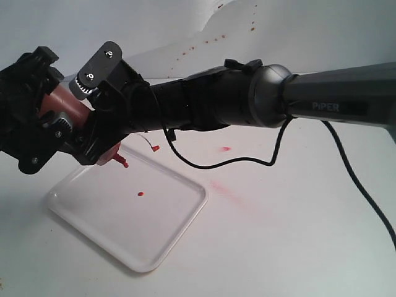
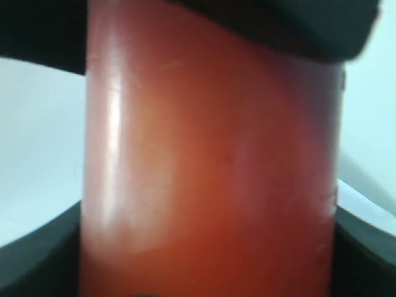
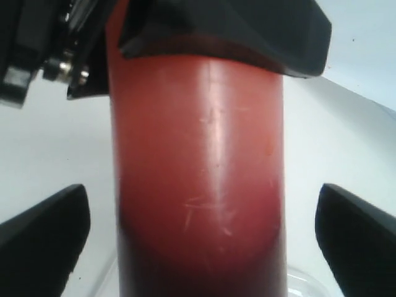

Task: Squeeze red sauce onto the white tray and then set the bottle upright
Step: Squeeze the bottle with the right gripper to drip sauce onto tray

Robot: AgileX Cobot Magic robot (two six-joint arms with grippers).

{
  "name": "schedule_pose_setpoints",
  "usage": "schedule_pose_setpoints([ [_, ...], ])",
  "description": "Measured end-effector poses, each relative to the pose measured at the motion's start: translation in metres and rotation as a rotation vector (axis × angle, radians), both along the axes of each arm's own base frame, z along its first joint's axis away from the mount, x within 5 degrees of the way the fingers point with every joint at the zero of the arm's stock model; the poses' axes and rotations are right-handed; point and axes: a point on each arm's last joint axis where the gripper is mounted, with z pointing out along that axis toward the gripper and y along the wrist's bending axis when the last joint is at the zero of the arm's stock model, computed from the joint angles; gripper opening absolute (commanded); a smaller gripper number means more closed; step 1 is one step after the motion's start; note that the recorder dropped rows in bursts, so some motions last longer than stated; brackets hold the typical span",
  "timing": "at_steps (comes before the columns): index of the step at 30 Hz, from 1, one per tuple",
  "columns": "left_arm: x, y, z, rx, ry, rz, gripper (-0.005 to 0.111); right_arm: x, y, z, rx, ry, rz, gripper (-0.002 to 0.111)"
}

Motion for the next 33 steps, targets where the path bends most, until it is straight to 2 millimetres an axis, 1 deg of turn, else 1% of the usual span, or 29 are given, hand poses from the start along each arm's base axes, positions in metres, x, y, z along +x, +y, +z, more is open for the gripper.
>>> schedule_pose_setpoints([
  [1,0.0,0.0,0.0,0.0,0.0,0.0,0.0,0.0001,0.0001,0.0002,0.002,-0.001,-0.001,0.072],
  [4,0.0,0.0,0.0,0.003,0.0,-0.002,0.0,0.0002,0.0001,0.0003,0.004,-0.001,-0.002,0.041],
  [6,0.0,0.0,0.0,0.003,0.0,-0.002,0.0,0.0002,0.0001,0.0004,0.004,-0.002,-0.001,0.023],
  [8,0.0,0.0,0.0,0.003,0.0,-0.002,0.0,0.0002,0.0001,0.0004,0.004,-0.002,-0.001,0.013],
  [10,0.0,0.0,0.0,0.003,0.0,-0.002,0.0,0.0002,0.0001,0.0004,0.004,-0.002,-0.001,0.0],
  [20,0.0,-0.0003,-0.0001,0.001,0.001,-0.005,0.0,-0.0003,-0.0002,-0.0007,-0.015,-0.019,0.013,0.0],
  [22,0.0,-0.0003,-0.0001,0.001,0.001,-0.005,0.0,-0.0004,-0.0002,-0.0008,-0.017,-0.019,0.013,0.003],
  [23,0.0,-0.0003,-0.0001,0.001,0.001,-0.005,0.0,-0.0004,-0.0002,-0.0008,-0.016,-0.019,0.013,0.007],
  [25,0.0,-0.0003,-0.0001,0.001,0.001,-0.005,0.0,-0.0004,-0.0002,-0.0008,-0.016,-0.019,0.013,0.019],
  [30,0.0,-0.0003,-0.0001,0.001,0.001,-0.005,0.0,-0.0004,-0.0002,-0.0008,-0.016,-0.019,0.013,0.062],
  [32,0.0,-0.0003,-0.0001,0.001,0.001,-0.005,0.0,-0.0003,-0.0002,-0.0007,-0.016,-0.02,0.013,0.076],
  [33,0.0,-0.0001,0.0,0.002,0.0,-0.003,0.0,-0.0003,-0.0002,-0.0007,-0.016,-0.02,0.013,0.081],
])
